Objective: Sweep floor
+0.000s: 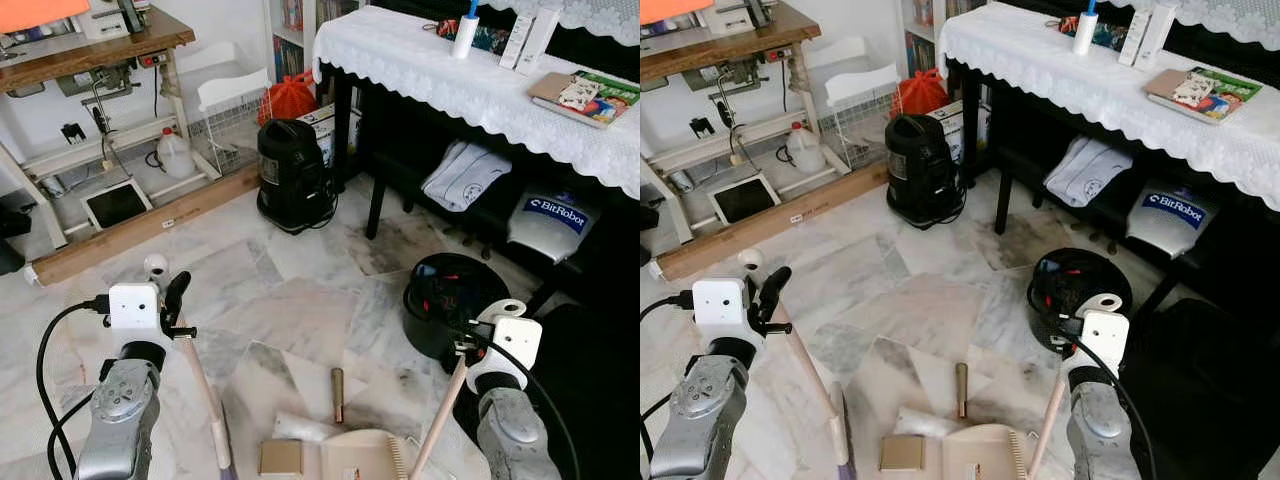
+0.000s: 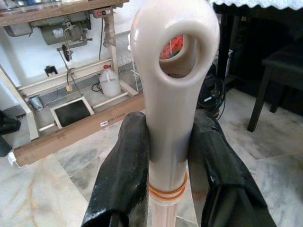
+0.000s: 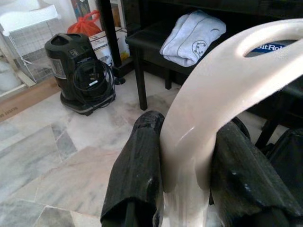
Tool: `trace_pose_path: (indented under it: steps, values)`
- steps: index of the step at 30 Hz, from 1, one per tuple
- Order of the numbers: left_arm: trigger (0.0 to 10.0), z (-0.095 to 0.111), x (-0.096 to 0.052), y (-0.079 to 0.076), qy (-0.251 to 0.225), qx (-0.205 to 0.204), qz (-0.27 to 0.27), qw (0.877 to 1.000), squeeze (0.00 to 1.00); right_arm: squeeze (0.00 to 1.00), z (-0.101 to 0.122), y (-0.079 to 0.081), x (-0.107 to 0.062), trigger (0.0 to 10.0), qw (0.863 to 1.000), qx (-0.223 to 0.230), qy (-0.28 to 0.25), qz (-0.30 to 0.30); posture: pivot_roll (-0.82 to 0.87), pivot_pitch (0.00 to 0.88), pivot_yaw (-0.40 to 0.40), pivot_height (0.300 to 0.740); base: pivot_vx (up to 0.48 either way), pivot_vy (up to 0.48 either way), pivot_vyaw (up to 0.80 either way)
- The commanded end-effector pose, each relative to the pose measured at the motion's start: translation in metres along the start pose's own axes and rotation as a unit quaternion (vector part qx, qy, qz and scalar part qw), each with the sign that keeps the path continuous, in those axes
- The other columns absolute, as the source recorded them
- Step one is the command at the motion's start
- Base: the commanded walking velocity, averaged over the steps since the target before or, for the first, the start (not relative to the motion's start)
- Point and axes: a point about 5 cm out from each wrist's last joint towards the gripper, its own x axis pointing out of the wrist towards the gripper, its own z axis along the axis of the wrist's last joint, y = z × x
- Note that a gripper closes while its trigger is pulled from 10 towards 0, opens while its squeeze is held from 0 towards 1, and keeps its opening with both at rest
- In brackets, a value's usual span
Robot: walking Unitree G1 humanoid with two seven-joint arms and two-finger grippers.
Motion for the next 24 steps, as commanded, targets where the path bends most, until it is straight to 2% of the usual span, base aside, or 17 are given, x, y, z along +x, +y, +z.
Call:
trace_pose_path:
  steps: [1,10,14,19,24]
  values:
    - [10.0,-0.001,0.000,0.003,0.008,0.006,-0.003,1.000,0.00,0.00,0.005,0.004,0.003,10.0,1.000,0.000,-0.022,0.003,-0.03,0.114,0.020,0.740,0.000,0.000,0.00]
    - [10.0,-0.007,-0.001,0.004,0.024,0.011,-0.006,1.000,0.00,0.00,0.018,0.013,0.010,10.0,0.996,-0.004,-0.087,0.015,-0.02,0.121,0.027,0.740,0.000,0.000,0.00]
    - [10.0,-0.009,-0.002,0.004,0.029,0.010,-0.010,0.999,0.00,0.00,0.017,0.016,0.013,10.0,0.996,-0.002,-0.084,0.020,-0.02,0.123,0.028,0.740,0.000,0.000,0.00]
    - [10.0,-0.017,-0.004,0.002,0.052,0.010,-0.028,0.998,0.00,0.00,0.004,0.019,0.011,10.0,0.997,-0.007,-0.068,0.029,-0.02,0.128,0.030,0.740,0.000,0.000,0.00]
    - [10.0,-0.021,-0.006,0.007,0.061,0.017,-0.020,0.998,0.00,0.00,-0.006,0.022,0.006,10.0,0.998,-0.007,-0.055,0.036,-0.02,0.130,0.030,0.740,0.000,0.000,0.00]
